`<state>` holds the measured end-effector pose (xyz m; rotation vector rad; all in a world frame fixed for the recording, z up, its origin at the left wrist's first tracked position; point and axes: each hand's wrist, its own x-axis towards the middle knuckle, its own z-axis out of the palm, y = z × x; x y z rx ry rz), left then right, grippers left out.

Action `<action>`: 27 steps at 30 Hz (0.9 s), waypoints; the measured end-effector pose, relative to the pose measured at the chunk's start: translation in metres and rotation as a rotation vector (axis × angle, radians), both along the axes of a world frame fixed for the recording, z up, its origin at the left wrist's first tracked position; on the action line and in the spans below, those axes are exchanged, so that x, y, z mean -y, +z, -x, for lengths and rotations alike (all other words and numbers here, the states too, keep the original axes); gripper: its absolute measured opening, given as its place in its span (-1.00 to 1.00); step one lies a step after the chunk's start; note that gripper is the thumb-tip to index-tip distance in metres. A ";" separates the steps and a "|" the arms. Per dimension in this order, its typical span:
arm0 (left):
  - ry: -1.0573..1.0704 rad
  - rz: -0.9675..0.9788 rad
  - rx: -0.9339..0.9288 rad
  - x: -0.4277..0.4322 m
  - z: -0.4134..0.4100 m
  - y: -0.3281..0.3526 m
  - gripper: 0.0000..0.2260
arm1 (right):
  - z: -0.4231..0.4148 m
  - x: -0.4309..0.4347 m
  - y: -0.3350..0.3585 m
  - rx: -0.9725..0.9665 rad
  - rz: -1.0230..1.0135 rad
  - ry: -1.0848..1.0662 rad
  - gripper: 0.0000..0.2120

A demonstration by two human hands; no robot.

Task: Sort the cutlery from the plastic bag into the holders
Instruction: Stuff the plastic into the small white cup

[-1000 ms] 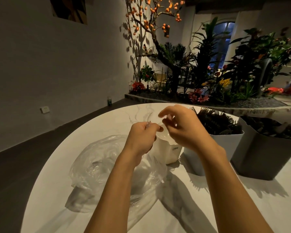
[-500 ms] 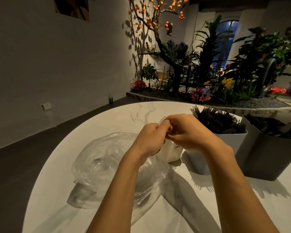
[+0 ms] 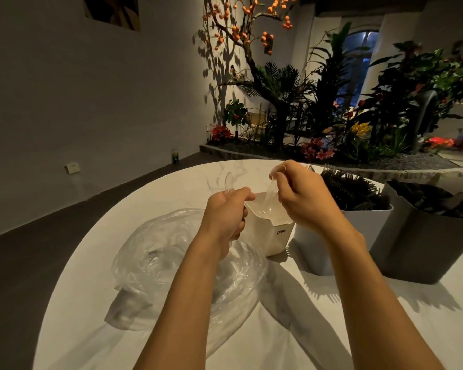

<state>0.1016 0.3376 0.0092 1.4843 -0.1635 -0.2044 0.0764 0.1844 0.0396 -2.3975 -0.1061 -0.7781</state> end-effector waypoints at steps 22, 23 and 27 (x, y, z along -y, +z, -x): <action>0.037 0.008 -0.093 0.001 -0.003 -0.011 -0.97 | -0.005 -0.013 -0.017 -0.257 0.325 -0.048 -0.73; 0.027 0.022 -0.106 0.000 -0.002 -0.009 -0.94 | -0.006 -0.013 -0.016 -0.206 0.319 -0.063 -0.75; -0.028 0.222 -0.193 -0.005 -0.001 0.001 -0.84 | 0.001 -0.018 -0.001 -0.031 0.122 -0.018 -0.81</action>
